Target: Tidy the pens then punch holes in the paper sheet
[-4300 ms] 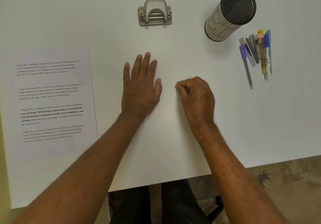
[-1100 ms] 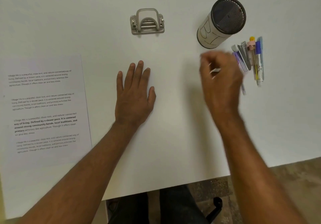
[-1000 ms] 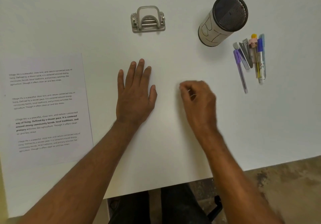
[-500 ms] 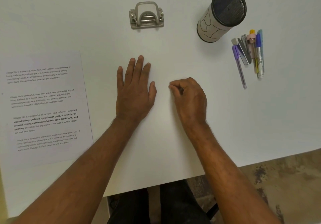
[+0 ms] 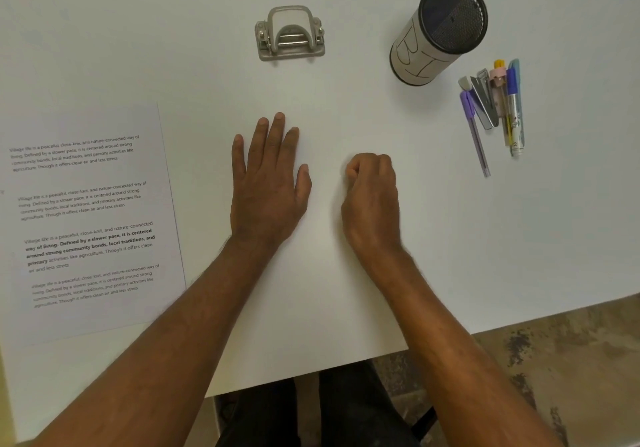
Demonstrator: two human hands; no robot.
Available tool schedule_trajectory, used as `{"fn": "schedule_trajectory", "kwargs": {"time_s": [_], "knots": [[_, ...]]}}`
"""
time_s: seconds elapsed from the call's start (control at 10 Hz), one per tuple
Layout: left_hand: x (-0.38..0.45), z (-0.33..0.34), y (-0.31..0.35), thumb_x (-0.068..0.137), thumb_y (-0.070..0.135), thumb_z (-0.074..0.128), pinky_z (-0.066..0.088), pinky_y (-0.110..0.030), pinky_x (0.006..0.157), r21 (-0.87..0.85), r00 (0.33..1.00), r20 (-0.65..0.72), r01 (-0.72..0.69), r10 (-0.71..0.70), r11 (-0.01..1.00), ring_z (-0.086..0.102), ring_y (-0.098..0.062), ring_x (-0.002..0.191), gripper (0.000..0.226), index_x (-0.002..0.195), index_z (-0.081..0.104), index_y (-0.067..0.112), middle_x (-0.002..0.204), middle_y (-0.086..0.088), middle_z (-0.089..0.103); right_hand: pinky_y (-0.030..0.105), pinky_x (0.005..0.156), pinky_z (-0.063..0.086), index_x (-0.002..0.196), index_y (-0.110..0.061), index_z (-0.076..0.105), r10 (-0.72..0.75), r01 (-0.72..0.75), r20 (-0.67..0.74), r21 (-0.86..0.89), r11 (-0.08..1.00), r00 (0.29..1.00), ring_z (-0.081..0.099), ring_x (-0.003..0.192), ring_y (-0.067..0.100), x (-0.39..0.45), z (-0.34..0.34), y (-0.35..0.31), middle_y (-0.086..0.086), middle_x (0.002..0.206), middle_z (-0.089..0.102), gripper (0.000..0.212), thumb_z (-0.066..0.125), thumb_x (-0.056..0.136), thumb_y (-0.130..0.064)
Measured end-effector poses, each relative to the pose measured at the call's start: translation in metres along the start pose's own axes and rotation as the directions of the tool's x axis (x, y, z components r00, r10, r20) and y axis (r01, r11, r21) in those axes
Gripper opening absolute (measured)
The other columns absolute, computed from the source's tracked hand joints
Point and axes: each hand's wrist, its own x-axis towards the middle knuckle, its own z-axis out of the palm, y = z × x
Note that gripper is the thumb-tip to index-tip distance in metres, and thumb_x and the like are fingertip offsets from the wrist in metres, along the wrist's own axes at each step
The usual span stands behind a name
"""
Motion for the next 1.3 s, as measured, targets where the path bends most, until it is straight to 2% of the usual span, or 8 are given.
{"fn": "schedule_trajectory", "kwargs": {"time_s": [0.1,0.2,0.3,0.4,0.6,1.0,1.2,1.3], "knots": [[0.000,-0.001,0.000,0.108,0.039,0.036,0.011,-0.056,0.131,0.002,1.000,0.003,0.003,-0.003,1.000,0.017,-0.026,0.162,0.059,0.161,0.033,0.016,0.174,-0.007,0.023,0.038,0.086,0.046,0.099,-0.015,0.050,0.091,-0.085,-0.015,0.222,0.971,0.996,0.045,0.091,0.015,0.011,-0.023,-0.001,0.005,0.107,0.051,0.023,0.036,0.099,0.004],[0.000,-0.002,0.001,0.108,0.039,0.036,0.010,-0.056,0.131,-0.007,1.000,0.014,0.005,-0.005,1.000,0.016,-0.025,0.162,0.059,0.162,0.033,0.016,0.174,-0.006,0.022,0.041,0.086,0.048,0.098,-0.013,0.047,0.047,0.034,-0.250,0.310,0.950,0.967,0.055,0.091,0.029,0.052,-0.075,-0.005,0.007,0.100,0.052,0.024,0.031,0.096,0.004],[0.000,-0.002,0.001,0.108,0.038,0.036,0.011,-0.056,0.131,-0.005,1.000,0.016,0.002,-0.002,1.000,0.016,-0.025,0.162,0.059,0.162,0.033,0.016,0.174,-0.006,0.021,0.019,0.079,0.041,0.101,-0.008,0.052,-0.018,0.097,-0.375,0.194,0.976,0.927,0.052,0.087,0.019,0.085,-0.106,-0.007,0.002,0.100,0.052,0.022,0.032,0.096,0.000],[-0.001,-0.003,0.001,0.107,0.037,0.036,0.012,-0.056,0.131,-0.004,1.000,0.011,0.002,-0.002,1.000,0.017,-0.026,0.162,0.058,0.161,0.034,0.015,0.174,-0.007,0.023,0.012,0.078,0.039,0.116,-0.009,0.057,-0.048,0.045,-0.343,-0.018,0.999,0.938,0.046,0.087,0.002,0.125,-0.131,-0.006,-0.003,0.114,0.057,0.022,0.040,0.102,-0.012],[-0.001,-0.003,0.001,0.107,0.037,0.037,0.012,-0.057,0.131,-0.019,1.000,0.005,0.001,-0.001,1.000,0.018,-0.026,0.162,0.058,0.161,0.035,0.015,0.173,-0.007,0.024,0.037,0.095,0.051,0.120,-0.025,0.065,-0.068,0.002,-0.290,-0.225,0.974,0.955,0.062,0.117,0.016,0.151,-0.136,-0.002,-0.004,0.128,0.065,0.020,0.056,0.102,-0.027],[0.000,0.000,0.000,0.107,0.037,0.036,0.011,-0.057,0.131,-0.017,1.000,0.026,-0.002,0.003,1.000,0.017,-0.026,0.162,0.059,0.161,0.034,0.014,0.174,-0.008,0.023,0.029,0.092,0.051,0.119,-0.024,0.070,-0.180,0.131,-0.387,-0.148,0.980,0.904,0.062,0.111,0.013,0.147,-0.127,0.002,-0.003,0.122,0.067,0.027,0.050,0.101,-0.028],[0.001,-0.004,0.002,0.107,0.037,0.036,0.011,-0.056,0.131,-0.034,1.000,0.003,0.001,-0.001,0.999,0.017,-0.026,0.162,0.059,0.161,0.034,0.015,0.173,-0.007,0.024,0.019,0.077,0.047,0.106,-0.010,0.070,-0.261,0.338,-0.572,0.030,0.941,0.778,0.055,0.086,0.007,0.116,-0.113,0.011,0.006,0.105,0.063,0.017,0.054,0.100,-0.014],[0.001,-0.003,0.002,0.107,0.037,0.037,0.012,-0.057,0.131,-0.032,1.000,0.004,-0.004,0.004,0.999,0.018,-0.025,0.162,0.059,0.161,0.034,0.015,0.173,-0.007,0.024,0.024,0.075,0.049,0.107,-0.009,0.068,-0.268,0.379,-0.575,0.080,0.922,0.773,0.055,0.088,0.009,0.093,-0.098,0.020,0.009,0.107,0.062,0.015,0.054,0.102,-0.012]]}}
